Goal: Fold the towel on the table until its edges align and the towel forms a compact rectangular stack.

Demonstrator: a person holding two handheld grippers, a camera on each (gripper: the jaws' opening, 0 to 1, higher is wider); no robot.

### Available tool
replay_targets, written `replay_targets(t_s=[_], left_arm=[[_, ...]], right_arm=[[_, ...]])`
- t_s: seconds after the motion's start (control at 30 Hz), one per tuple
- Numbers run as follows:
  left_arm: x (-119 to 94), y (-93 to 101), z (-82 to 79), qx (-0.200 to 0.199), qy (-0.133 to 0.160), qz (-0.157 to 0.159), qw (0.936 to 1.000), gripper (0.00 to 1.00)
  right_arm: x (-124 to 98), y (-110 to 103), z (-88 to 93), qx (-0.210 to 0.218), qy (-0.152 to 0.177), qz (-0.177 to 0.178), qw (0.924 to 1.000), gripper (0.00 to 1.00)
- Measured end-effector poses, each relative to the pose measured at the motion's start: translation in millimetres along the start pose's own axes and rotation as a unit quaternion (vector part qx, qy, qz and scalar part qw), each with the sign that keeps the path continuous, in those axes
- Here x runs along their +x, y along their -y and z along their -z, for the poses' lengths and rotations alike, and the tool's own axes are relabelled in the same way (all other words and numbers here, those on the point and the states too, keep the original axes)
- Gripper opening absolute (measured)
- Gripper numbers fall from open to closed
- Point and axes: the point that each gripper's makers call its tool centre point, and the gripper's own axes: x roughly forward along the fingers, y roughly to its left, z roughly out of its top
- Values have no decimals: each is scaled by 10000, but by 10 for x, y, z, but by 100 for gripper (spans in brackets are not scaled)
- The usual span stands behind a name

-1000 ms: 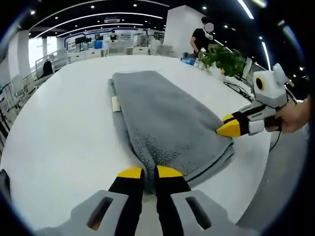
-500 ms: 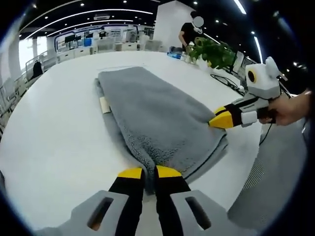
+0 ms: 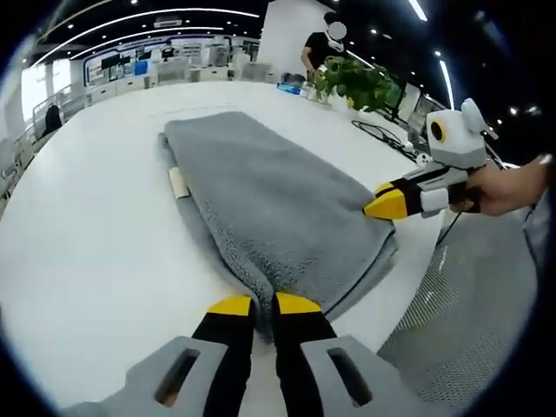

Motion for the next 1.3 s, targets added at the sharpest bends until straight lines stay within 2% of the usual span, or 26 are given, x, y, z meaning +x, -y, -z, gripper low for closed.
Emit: replay_targets(t_s=[0.07,0.3,0.4,0.5,0.7,0.77,0.93,1.03,1.1,1.13,1.3], left_arm=[[-29,47,6,-223,-2,94,9997,7],[-171,179,-114,-562,299,204,9978,7],[-257,249,-208,-1067,554,389,9920,6],[-342,241,-223,-1092,630,367,9913,6],[-521,292,-296,-1377,872,446,9856,6],[-587,345,-361,-1578,994,605,9806,6],[-742,384,-487,-1571,1180,689,9781,6],[-826,412,-583,-1727,1358,793,9723,6],[-859,440,-637,-2003,1427,919,9649,6],[-873,440,-668,-2022,1487,937,9634,6],[-891,466,-777,-2025,1580,898,9623,6]], right_arm=[[-38,8,-3,19,21,-16,10000,3],[-160,-16,-53,188,154,-90,9997,3],[-216,-61,-98,219,215,-137,9994,3],[-278,-108,-152,237,294,-230,9990,3],[-396,-205,-222,502,437,-395,9970,3],[-447,-245,-244,522,469,-405,9967,3],[-560,-344,-319,611,567,-477,9954,3],[-608,-365,-367,609,617,-510,9949,3],[-630,-372,-393,573,628,-523,9950,3],[-636,-372,-403,548,639,-523,9951,3],[-636,-339,-394,447,603,-528,9958,3]])
